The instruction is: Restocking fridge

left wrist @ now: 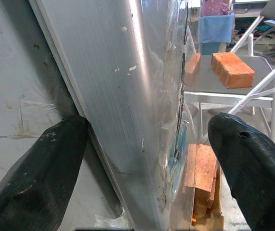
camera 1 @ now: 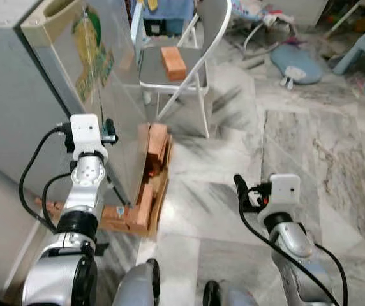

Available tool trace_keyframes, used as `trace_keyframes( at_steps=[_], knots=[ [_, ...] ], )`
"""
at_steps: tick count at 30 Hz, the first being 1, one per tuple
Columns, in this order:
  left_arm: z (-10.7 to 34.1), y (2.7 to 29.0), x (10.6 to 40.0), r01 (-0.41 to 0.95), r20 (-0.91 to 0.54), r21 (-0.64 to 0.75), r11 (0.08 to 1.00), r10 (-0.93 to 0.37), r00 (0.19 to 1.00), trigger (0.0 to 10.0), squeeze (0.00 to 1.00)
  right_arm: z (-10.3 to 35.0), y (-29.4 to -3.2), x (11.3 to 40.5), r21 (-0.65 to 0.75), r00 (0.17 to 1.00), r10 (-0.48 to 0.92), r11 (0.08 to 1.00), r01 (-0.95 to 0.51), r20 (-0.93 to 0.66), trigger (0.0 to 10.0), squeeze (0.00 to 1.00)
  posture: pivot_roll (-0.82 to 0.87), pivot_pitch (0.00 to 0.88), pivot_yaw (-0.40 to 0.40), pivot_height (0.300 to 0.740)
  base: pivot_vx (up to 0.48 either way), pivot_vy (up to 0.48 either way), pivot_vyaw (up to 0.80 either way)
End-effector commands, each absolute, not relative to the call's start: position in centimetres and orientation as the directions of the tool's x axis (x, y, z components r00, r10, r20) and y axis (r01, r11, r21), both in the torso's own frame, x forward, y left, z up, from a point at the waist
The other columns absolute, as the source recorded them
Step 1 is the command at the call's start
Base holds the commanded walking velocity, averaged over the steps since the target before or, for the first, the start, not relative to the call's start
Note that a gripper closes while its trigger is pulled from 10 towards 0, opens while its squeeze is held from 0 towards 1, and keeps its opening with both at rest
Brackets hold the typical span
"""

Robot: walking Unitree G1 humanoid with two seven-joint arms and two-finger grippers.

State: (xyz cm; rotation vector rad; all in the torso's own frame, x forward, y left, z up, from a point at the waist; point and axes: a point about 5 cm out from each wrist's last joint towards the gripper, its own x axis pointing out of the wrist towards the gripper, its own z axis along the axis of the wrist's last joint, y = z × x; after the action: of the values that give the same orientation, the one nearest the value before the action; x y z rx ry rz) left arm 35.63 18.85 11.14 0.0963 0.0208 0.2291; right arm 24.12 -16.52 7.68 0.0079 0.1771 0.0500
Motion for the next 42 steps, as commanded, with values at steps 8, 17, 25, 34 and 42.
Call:
trace_keyframes(
  at_steps=[8, 17, 25, 34, 42],
  knots=[
    [12.0, 15.1, 36.7, 0.044, -0.013, 0.071, 0.996, -0.043, 0.999, 10.0, 0.0, 8.1, -16.4, 24.3, 0.024, 0.984, 0.061, 0.998, -0.058, -0.167, 10.0, 0.0, 0.07, 0.144, 0.006, 0.74, 0.0, 0.0, 0.0],
    [14.5, 3.1, 31.9, 0.749, 0.082, 0.075, 0.659, -0.752, 0.654, 10.0, 0.0, 7.7, -15.4, 23.6, 0.107, 0.963, 0.17, 0.983, -0.15, -0.208, 10.0, 0.0, 0.08, 0.141, 0.0, 0.74, 0.0, 0.0, 0.0],
    [12.7, 6.9, 34.0, 0.538, 0.037, 0.15, 0.829, -0.549, 0.835, 10.0, 0.0, 7.6, -15.5, 24.0, 0.095, 0.969, 0.146, 0.987, -0.128, -0.202, 10.0, 0.0, 0.08, 0.138, 0.003, 0.74, 0.0, 0.0, 0.0],
    [12.3, 10.7, 33.1, 0.453, 0.021, 0.13, 0.882, -0.459, 0.888, 10.0, 0.0, 7.9, -15.6, 24.4, 0.084, 0.975, 0.125, 0.99, -0.111, -0.186, 10.0, 0.0, 0.1, 0.136, -0.004, 0.74, 0.0, -0.4, 0.0],
    [11.4, 10.4, 32.4, 0.458, 0.008, 0.164, 0.874, -0.465, 0.885, 10.0, 0.0, 7.7, -15.4, 24.7, 0.082, 0.974, 0.127, 0.99, -0.114, -0.186, 10.0, 0.0, 0.12, 0.13, -0.004, 0.74, 0.0, -0.459, 0.0]
  ],
)
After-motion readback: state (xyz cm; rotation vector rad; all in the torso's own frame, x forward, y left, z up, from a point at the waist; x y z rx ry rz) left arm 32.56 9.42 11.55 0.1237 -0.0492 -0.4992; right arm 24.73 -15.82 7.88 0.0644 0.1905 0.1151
